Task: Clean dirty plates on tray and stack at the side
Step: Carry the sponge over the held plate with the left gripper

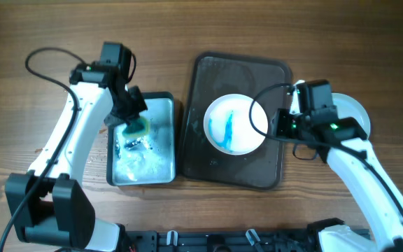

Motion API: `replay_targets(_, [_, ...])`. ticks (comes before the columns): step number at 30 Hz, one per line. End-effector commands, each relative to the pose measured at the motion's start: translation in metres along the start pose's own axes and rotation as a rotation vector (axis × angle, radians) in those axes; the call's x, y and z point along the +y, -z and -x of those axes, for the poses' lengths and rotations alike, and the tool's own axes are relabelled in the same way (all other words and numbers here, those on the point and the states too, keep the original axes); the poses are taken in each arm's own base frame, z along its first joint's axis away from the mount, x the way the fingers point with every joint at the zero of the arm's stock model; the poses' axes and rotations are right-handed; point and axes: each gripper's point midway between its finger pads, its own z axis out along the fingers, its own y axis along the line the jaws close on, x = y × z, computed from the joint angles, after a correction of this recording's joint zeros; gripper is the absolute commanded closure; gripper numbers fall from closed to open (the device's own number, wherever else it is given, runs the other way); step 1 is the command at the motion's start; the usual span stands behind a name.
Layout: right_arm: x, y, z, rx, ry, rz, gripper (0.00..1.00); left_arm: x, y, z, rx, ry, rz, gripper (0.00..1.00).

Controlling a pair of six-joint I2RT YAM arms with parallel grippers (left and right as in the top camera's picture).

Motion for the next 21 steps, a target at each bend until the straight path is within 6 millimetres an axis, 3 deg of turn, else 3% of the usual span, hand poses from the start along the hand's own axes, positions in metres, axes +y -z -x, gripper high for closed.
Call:
replay_targets(1, [0.006,-0.023,-0.006,0.075,0.038,0.037,0.57,-0.021,0.033,0.009,-0.089,-0.076,-0.063,0.96])
replay_targets(7, [0.003,-0.055,-0.012,0.133,0.052,0.036,0.57,-0.041,0.037,-0.002,-0.101,-0.139,-0.086,0.96])
replay_targets(13, [0.005,-0.082,-0.02,0.185,0.061,0.068,0.57,-0.077,0.041,-0.007,-0.147,-0.214,-0.157,0.96])
replay_targets(17, [0.013,-0.097,-0.023,0.208,0.049,0.123,0.78,-0.118,0.044,-0.017,-0.149,-0.251,-0.283,0.96])
replay_targets(18, [0.012,-0.1,-0.025,0.215,0.035,0.119,0.88,-0.129,0.044,-0.02,-0.144,-0.264,-0.314,0.96])
replay_targets(21, [0.005,-0.106,-0.028,0.229,-0.009,0.078,0.96,-0.153,0.039,-0.03,-0.118,-0.271,-0.372,0.96])
